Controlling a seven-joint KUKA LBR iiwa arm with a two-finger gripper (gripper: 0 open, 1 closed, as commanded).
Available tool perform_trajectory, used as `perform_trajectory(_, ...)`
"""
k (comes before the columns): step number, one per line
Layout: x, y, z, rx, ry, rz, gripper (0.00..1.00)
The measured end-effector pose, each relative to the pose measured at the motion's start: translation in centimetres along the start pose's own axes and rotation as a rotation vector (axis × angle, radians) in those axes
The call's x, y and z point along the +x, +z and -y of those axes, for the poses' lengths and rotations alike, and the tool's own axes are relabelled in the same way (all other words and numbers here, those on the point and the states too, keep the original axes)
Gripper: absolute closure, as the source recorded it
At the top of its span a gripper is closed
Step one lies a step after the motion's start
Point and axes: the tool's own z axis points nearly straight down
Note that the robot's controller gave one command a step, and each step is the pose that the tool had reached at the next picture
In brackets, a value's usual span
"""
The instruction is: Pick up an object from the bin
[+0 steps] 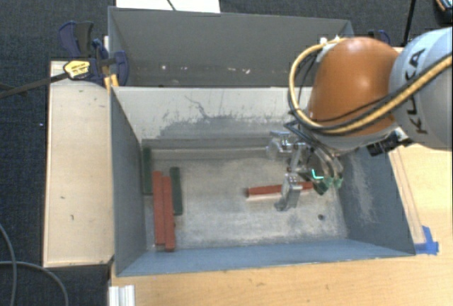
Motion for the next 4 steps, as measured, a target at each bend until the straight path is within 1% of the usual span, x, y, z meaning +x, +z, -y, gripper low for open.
perform_trajectory(1, -3.12, 13.72, 1.91, 0.001, -0.132, 0.001, 0.0)
perform_trajectory(2, -3.25, 13.28, 1.83, 0.0, -0.129, 0.007, 1.0)
perform_trajectory(3, -3.25, 13.28, 1.83, 0.0, -0.127, 0.007, 0.0)
perform_trajectory(4, -3.25, 13.28, 1.83, 0.0, -0.125, 0.007, 1.0)
